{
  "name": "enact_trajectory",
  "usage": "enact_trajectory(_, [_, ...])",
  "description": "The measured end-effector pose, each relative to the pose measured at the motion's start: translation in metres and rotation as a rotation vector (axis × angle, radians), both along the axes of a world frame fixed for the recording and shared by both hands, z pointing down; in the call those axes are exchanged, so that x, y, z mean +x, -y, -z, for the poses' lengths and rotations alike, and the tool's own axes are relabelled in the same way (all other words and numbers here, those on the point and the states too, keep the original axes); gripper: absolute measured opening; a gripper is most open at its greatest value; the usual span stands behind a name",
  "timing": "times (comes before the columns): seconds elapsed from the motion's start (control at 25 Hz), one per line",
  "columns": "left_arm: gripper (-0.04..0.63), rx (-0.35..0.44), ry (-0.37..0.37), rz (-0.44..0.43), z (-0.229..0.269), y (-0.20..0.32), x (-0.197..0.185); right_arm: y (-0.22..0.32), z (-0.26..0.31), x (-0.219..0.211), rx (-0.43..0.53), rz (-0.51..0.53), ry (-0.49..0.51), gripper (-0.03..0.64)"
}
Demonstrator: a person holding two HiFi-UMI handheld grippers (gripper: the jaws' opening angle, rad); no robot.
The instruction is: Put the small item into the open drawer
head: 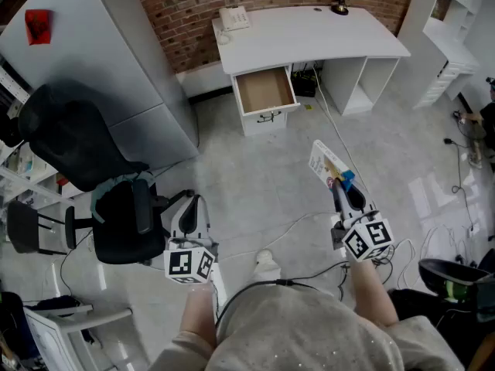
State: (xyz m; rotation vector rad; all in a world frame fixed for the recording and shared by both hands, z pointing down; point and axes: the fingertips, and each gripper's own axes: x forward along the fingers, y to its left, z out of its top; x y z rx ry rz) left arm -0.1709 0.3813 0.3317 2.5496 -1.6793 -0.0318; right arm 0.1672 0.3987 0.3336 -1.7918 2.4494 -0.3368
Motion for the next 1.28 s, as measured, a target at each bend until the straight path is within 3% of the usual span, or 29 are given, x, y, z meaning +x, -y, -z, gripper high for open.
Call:
enact_trajectory(0.68, [0.005, -0.02, -0.039, -0.087, -0.02, 0.104, -0.008, 0.074, -0.027, -0.015, -0.036, -0.08, 0.006, 0.058])
enact_trajectory(1.04, [0.006, -0.034, -0.044, -0.097, -0.026, 0.13, -0.003, 0.104, -0.028, -0.012, -0.038, -0.072, 0.022, 0.059])
enact_trajectory(1.28, [0.006, -0.027, -0.051, -0.075, -0.032, 0.173, -0.001, 0.162, -0.039, -0.013, -0.043, -0.033, 0.055, 0.06])
